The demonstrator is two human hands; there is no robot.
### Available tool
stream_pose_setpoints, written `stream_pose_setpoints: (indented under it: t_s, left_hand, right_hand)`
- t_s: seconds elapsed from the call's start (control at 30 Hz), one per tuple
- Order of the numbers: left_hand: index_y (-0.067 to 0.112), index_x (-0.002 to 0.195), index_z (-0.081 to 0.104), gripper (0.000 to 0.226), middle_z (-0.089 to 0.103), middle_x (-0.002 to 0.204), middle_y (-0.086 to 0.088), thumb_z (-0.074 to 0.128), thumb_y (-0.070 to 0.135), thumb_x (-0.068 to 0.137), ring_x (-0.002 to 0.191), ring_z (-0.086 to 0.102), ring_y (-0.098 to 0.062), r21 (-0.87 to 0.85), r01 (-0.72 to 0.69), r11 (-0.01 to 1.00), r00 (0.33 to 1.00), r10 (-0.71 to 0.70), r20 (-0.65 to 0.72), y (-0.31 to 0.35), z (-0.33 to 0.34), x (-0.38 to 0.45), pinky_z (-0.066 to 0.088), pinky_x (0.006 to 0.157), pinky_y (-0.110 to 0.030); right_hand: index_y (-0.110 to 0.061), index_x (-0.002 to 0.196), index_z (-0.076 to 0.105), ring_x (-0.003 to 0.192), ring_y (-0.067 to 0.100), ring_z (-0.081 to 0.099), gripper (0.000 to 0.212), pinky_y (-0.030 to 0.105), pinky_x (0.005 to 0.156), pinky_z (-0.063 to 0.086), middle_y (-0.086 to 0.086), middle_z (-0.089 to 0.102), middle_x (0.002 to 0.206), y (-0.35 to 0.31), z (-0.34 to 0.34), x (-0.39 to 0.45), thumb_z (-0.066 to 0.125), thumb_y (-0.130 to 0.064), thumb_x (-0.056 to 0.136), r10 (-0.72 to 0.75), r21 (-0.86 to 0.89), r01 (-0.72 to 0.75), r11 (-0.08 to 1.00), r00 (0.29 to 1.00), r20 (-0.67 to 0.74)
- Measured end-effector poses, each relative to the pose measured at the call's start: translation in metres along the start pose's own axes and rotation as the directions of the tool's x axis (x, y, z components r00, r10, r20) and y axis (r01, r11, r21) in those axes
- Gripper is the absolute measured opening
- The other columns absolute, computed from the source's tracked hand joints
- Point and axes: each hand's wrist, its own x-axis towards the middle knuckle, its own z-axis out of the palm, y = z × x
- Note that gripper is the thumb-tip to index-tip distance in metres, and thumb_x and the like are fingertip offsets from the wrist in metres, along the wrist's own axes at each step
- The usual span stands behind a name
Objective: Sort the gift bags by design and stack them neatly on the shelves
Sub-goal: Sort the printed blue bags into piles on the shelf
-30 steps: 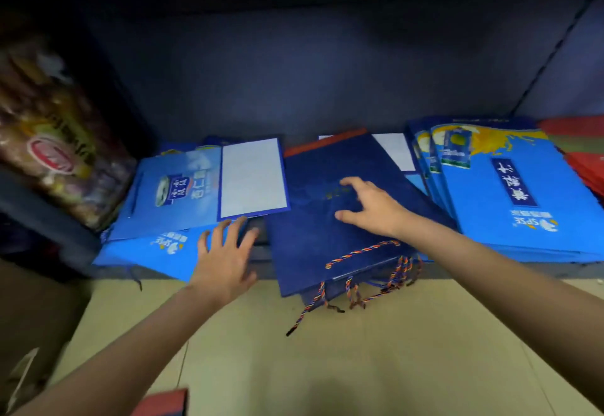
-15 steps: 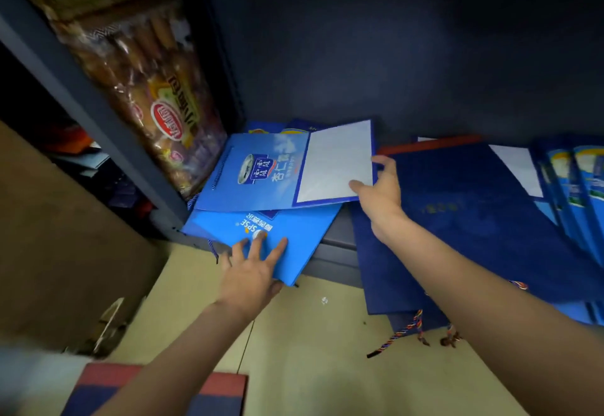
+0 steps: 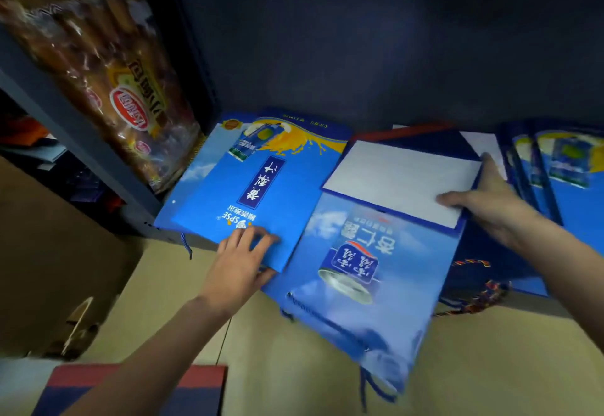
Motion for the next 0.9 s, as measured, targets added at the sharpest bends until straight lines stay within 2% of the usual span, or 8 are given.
stream_pose_setpoints:
  t_s: [0.23, 0.37, 0.47, 0.53, 0.6, 0.73, 0.8, 0.9]
  left_hand:
    - [0.023, 0.087, 0.066, 0.04, 0.061, 0.077, 0.003, 0.043, 0.054, 0.075, 0.071, 0.057, -0.019, 0.019, 0.046, 0.999, 0.999, -0.046, -0.025, 0.038, -0.008, 0.029, 0.051, 0.055, -0.027]
    - [0.019, 0.057, 0.055, 0.036, 0.055, 0.048, 0.003, 0.039, 0.036, 0.084, 0.04, 0.056, -0.02, 0.029, 0.132, 0.991, 0.987, -0.128, -0.097, 0.069, -0.013, 0.048, 0.032, 0.035, -0.017]
    - [0.019, 0.112, 0.061, 0.043, 0.067, 0.107, -0.002, 0.038, 0.041, 0.084, 0.102, 0.062, -0.017, -0.009, 0.114, 0.993, 0.983, -0.112, 0.145, 0.064, -0.014, 0.051, 0.05, 0.073, -0.029]
    - [0.025, 0.145, 0.028, 0.064, 0.023, 0.154, -0.001, 0.036, 0.047, 0.085, 0.142, 0.021, -0.021, 0.105, 0.048, 0.993, 0.911, -0.087, 0.402, 0.051, -0.012, 0.046, 0.025, 0.109, -0.037]
    - [0.03, 0.149, 0.008, 0.068, -0.002, 0.158, 0.005, 0.044, 0.038, 0.092, 0.145, 0.004, -0.019, 0.221, -0.01, 0.975, 0.868, -0.102, 0.485, 0.043, -0.012, 0.046, 0.015, 0.114, -0.038]
    - [0.012, 0.119, 0.063, 0.039, 0.063, 0.122, -0.006, 0.054, 0.029, 0.086, 0.103, 0.063, -0.024, 0.084, -0.024, 0.996, 0.982, 0.008, 0.189, 0.042, -0.018, 0.057, 0.054, 0.073, -0.035]
    - [0.012, 0.104, 0.068, 0.035, 0.072, 0.099, -0.004, 0.048, 0.032, 0.083, 0.082, 0.064, -0.022, 0.02, -0.06, 0.998, 0.997, 0.061, -0.039, 0.048, -0.022, 0.052, 0.055, 0.059, -0.03]
    - [0.012, 0.108, 0.065, 0.035, 0.071, 0.103, 0.0, 0.048, 0.034, 0.087, 0.084, 0.05, -0.014, -0.098, -0.111, 0.989, 0.974, 0.089, -0.208, 0.081, -0.03, 0.051, 0.046, 0.073, -0.031]
  right_hand:
    - [-0.015, 0.146, 0.018, 0.08, 0.011, 0.059, 0.082, 0.027, 0.079, 0.053, 0.007, 0.058, 0.119, -0.046, -0.039, -0.001, 0.069, -0.015, 0.082, -0.128, 0.189, 0.205, 0.96, 0.926, -0.354]
    - [-0.01, 0.142, 0.027, 0.081, 0.017, 0.064, 0.077, 0.038, 0.064, 0.057, 0.011, 0.056, 0.126, -0.036, -0.053, -0.006, 0.071, -0.013, 0.079, 0.024, -0.004, -0.024, 1.0, 0.996, -0.083]
    - [-0.017, 0.145, 0.021, 0.121, 0.035, 0.045, 0.085, 0.043, 0.095, 0.043, 0.017, 0.036, 0.143, -0.003, -0.044, -0.013, 0.071, -0.004, 0.078, 0.014, -0.534, -0.061, 0.843, 0.996, -0.092]
    - [-0.02, 0.147, 0.02, 0.128, 0.036, 0.033, 0.082, 0.04, 0.101, 0.034, 0.018, 0.025, 0.144, -0.004, -0.043, -0.016, 0.067, -0.004, 0.081, -0.038, -0.73, -0.037, 0.682, 0.996, -0.086]
    - [-0.019, 0.144, 0.028, 0.123, 0.036, 0.039, 0.074, 0.037, 0.097, 0.036, 0.019, 0.033, 0.139, -0.004, -0.041, -0.018, 0.065, -0.005, 0.082, -0.069, -0.751, 0.027, 0.66, 0.997, -0.024]
    - [-0.015, 0.128, 0.049, 0.102, 0.023, 0.057, 0.047, 0.035, 0.091, 0.044, 0.01, 0.055, 0.122, -0.005, -0.012, -0.036, 0.066, -0.019, 0.085, 0.031, -0.447, 0.045, 0.893, 0.986, 0.162]
    - [-0.019, 0.121, 0.052, 0.104, 0.019, 0.057, 0.039, 0.036, 0.094, 0.046, 0.007, 0.058, 0.121, -0.006, 0.005, -0.044, 0.061, -0.035, 0.086, 0.165, -0.189, -0.114, 0.975, 0.945, 0.283]
    - [-0.023, 0.115, 0.055, 0.108, 0.023, 0.061, 0.04, 0.039, 0.095, 0.049, 0.007, 0.062, 0.121, -0.009, 0.027, -0.054, 0.056, -0.047, 0.083, 0.209, 0.028, -0.257, 0.966, 0.841, 0.498]
